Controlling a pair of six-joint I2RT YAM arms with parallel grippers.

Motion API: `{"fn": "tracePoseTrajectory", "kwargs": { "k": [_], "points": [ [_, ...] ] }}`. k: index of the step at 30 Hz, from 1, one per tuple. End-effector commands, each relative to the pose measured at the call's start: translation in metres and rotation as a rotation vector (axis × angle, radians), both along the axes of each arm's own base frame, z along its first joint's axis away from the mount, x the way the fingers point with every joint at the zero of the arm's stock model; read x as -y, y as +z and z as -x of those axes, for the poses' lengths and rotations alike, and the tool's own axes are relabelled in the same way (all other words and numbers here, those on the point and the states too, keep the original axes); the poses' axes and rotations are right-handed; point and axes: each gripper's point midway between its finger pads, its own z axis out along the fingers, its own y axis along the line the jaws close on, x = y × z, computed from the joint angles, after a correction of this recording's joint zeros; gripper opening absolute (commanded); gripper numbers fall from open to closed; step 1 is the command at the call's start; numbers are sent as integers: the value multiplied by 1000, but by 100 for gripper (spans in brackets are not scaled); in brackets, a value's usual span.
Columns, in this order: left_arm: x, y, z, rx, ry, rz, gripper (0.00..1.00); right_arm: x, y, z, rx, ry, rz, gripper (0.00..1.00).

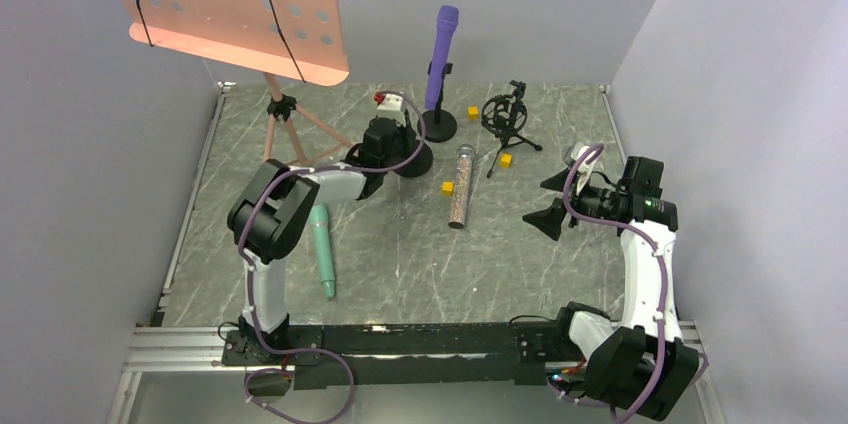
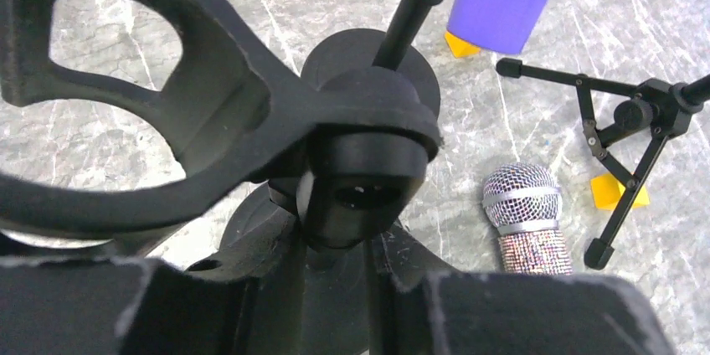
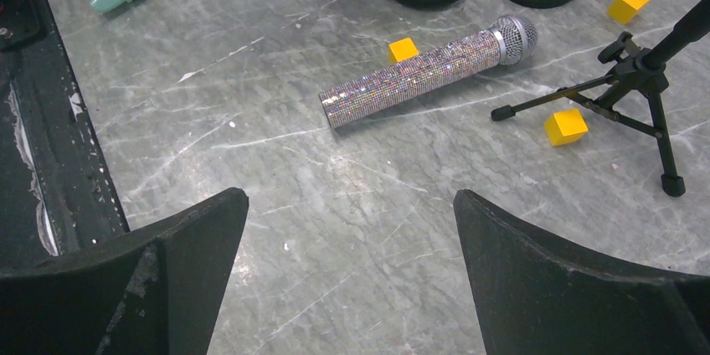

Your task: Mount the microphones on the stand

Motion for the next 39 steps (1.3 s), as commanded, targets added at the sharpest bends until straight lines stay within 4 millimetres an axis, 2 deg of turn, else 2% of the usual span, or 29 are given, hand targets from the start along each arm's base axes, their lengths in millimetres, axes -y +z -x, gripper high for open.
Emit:
{"fn": "tracePoseTrajectory", "kwargs": {
  "k": [1,4,6,13,19,21,24,26,31,39],
  "points": [
    [11,27,-5,65,-55,20,21,-2,9,0,48,19,-7,100],
    [18,43,11,97,-140,34,10,-2,9,0,50,15,-5,100],
    [20,58,29,132,-197,38,5,-2,9,0,50,15,-5,100],
    [24,76,123,170,-452,1,2,-2,9,1,48,21,-6,100],
    [32,63,223,103,-867,-47,3,-3,10,1,51,25,-10,100],
    [34,58,250,106,-986,-61,3,-3,9,1,49,26,-11,100],
    [47,56,278,176,-1099,-135,2,-4,10,2,51,33,-13,100],
    [56,56,288,191,-1149,-134,2,-4,10,2,53,32,-10,100],
    [67,53,299,263,-1195,-160,1,-2,9,1,57,22,-4,100],
    [59,26,290,287,-1109,-254,5,-3,8,2,47,32,-13,100]
  ]
}}
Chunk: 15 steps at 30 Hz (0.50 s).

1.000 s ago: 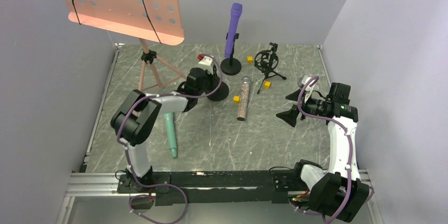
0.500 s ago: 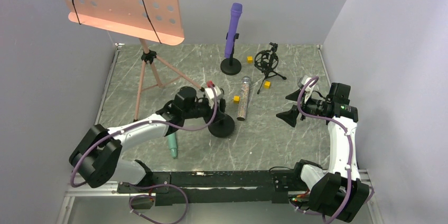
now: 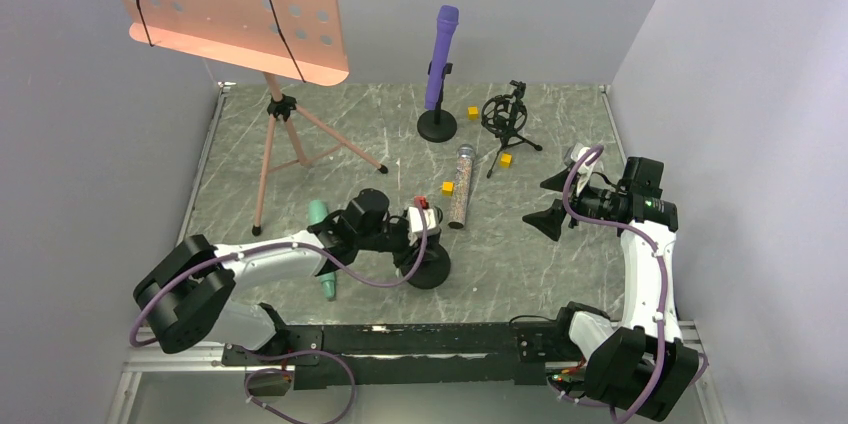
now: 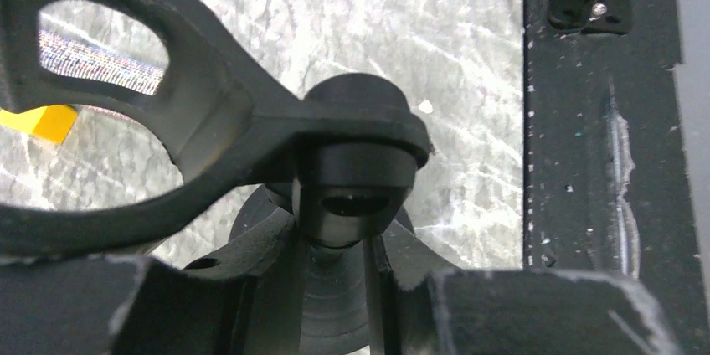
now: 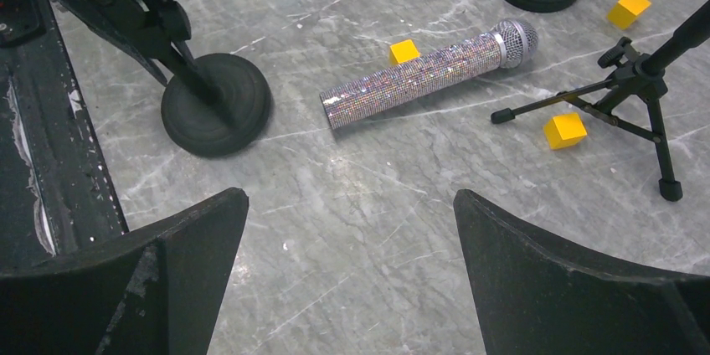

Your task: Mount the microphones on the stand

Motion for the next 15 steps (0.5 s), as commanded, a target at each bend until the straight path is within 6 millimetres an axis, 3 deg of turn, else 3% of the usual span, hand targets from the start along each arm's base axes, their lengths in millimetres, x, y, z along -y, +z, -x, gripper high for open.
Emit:
{"fn": "tracePoseTrajectory", "kwargs": {
  "k": [1,4,7,10,13,15],
  "points": [
    [7,21,-19,148,45,90,6,-3,7,1,33,24,-17,100],
    [4,18,-25,148,103,103,11,-3,7,1,37,21,-16,100],
    [3,19,-30,132,158,120,34,-3,7,1,37,22,-16,100],
    [-7,25,-38,132,253,140,64,-2,6,1,32,20,-14,100],
    [-19,35,-37,143,303,163,81,-2,5,1,33,22,-12,100],
    [-24,44,-33,152,305,180,85,-3,5,2,37,28,-12,100]
  ]
}}
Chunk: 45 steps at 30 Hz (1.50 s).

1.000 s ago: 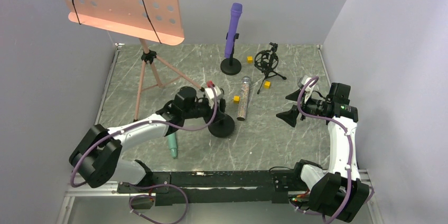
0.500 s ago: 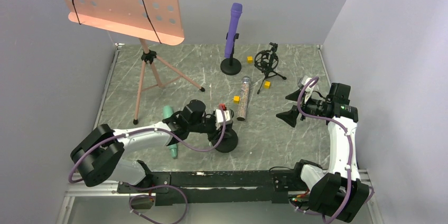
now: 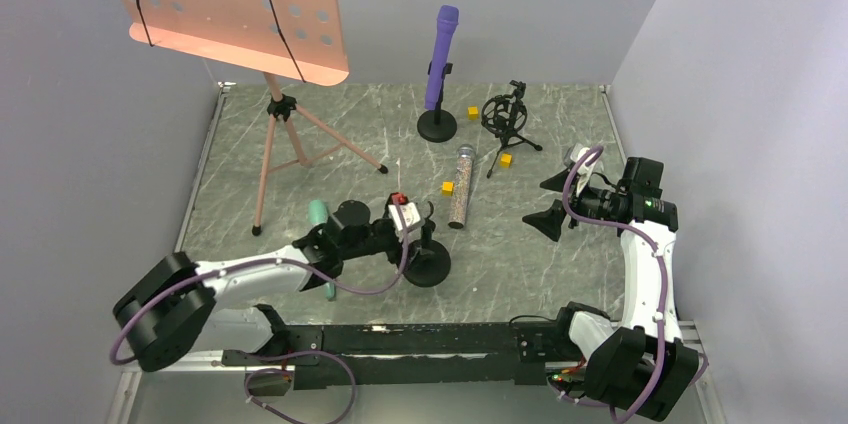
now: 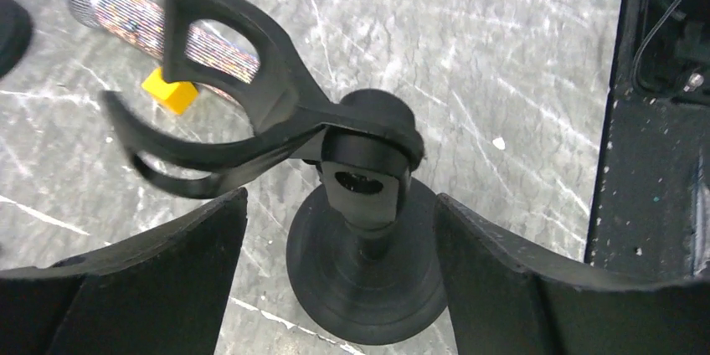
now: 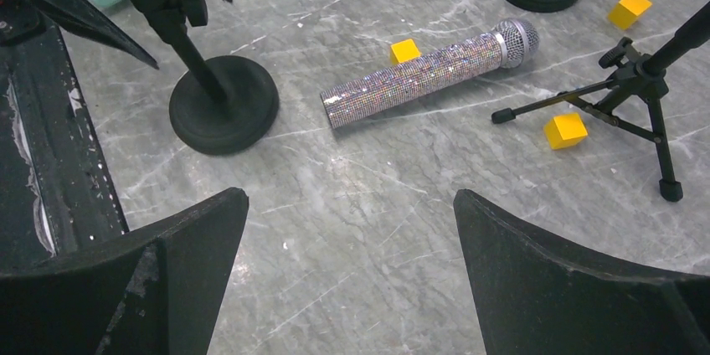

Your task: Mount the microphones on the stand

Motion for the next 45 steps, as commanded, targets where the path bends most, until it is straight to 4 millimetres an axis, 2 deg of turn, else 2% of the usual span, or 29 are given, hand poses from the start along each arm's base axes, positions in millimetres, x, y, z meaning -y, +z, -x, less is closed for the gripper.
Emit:
{"fn": "tracePoseTrajectory", "kwargs": {
  "k": [1,6,7,10,13,17,19,21,23,25,27,31,37,40,45],
  "points": [
    [-8,47,-4,80,63,116,86,-3,5,2,42,30,-15,100],
    [-27,66,6,104,84,111,90,-13,6,16,75,95,-38,100],
    [-33,71,5,113,107,112,98,-16,4,19,85,113,-46,100],
    [-63,89,-7,128,294,146,99,-25,1,30,116,173,-72,100],
    [-101,99,-24,48,542,204,99,-40,3,37,100,242,-97,100],
    [-129,94,-37,-152,661,276,99,-71,-3,33,25,301,-44,100],
    [-141,76,-40,-249,716,261,99,-92,-13,22,20,294,10,100],
    [-142,61,-37,-321,730,252,99,-106,-21,9,-20,263,30,100],
    [-136,52,-30,-367,697,253,93,-121,-31,3,-58,230,28,100],
    [-126,44,-22,-408,631,256,87,-136,-39,11,-75,260,21,100],
    [-113,28,-12,-466,553,231,74,-142,-45,15,-80,280,36,100],
    [-92,-1,0,-584,448,168,49,-139,-56,17,-81,290,69,100],
    [-44,-21,17,-594,268,60,38,-145,-56,24,-101,294,18,100],
    [-26,-33,23,-621,213,20,30,-145,-53,16,-102,255,14,100],
    [-5,-51,30,-636,210,-19,29,-140,-52,1,-91,169,36,100]
  ]
}}
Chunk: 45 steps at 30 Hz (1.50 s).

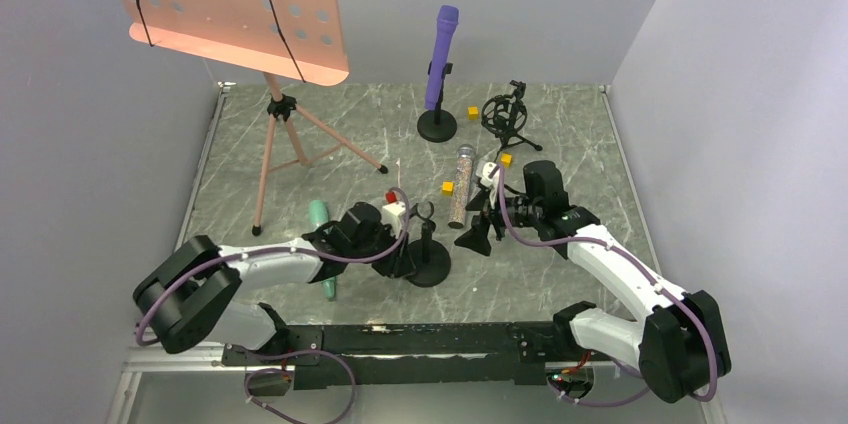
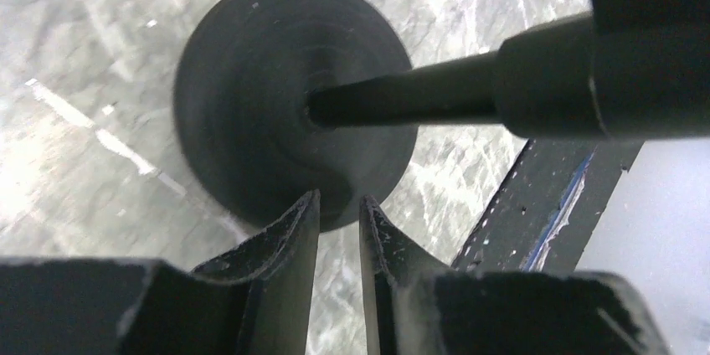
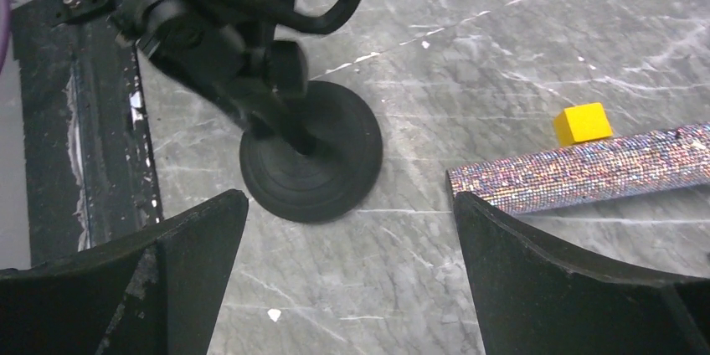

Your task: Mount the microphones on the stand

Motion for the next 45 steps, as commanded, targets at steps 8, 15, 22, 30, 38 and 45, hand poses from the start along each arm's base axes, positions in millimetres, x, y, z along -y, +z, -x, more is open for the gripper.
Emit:
{"fn": "tracePoseTrajectory", "kwargs": {
  "k": [8,15,22,30,38,45],
  "points": [
    [61,23,-31,103,36,151,29,14,25,-42,48,-240,-11,100],
    [81,35,-39,138,47,197,29,12,24,-24,36,-118,-10,100],
    [43,60,-34,263,110,187,39,10,26,18,128,196,-6,100],
    [-27,76,-36,361,282,25,67,9,23,16,95,196,2,100],
    [-105,86,-41,338,622,25,99,23,26,-3,126,84,51,100],
    [-160,62,-54,236,858,71,99,35,34,-12,123,23,43,100]
  ]
}}
